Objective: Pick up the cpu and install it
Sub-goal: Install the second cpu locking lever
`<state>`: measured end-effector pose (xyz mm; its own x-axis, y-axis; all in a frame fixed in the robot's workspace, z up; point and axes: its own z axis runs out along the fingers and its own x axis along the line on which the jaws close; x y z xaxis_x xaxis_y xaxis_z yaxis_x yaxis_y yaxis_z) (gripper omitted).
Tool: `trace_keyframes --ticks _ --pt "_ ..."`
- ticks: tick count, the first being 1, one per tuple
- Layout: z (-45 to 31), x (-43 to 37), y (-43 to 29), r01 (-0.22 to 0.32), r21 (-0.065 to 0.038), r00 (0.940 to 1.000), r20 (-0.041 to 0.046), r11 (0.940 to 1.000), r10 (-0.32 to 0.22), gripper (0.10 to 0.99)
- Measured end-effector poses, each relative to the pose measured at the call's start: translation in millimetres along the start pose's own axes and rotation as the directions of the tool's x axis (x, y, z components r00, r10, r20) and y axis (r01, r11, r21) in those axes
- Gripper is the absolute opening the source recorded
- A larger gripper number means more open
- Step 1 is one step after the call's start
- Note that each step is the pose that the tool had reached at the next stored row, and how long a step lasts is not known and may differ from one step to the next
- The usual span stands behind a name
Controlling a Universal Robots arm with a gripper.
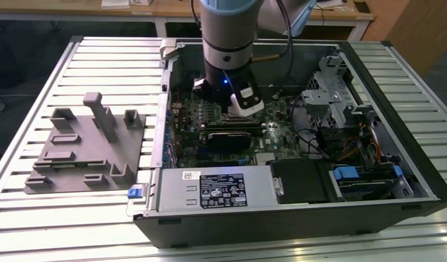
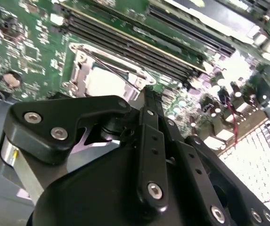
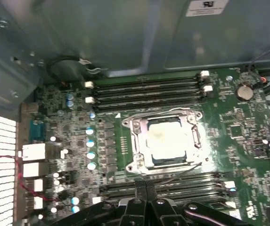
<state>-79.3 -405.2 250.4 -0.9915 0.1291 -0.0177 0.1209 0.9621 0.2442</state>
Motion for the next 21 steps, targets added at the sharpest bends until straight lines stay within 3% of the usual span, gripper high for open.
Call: trace_keyframes --ticks 4,9,21 --pt "0.5 -9.7 1.2 -0.003 0.012 1.0 0.0024 0.9999 0.003 0.106" --pt "4.2 -12.2 4.8 -0.002 0.044 1.0 0.0064 0.999 0.002 0.106" --pt "26.8 -11.0 4.7 -0.002 0.046 1.0 0.0068 0.999 0.002 0.106"
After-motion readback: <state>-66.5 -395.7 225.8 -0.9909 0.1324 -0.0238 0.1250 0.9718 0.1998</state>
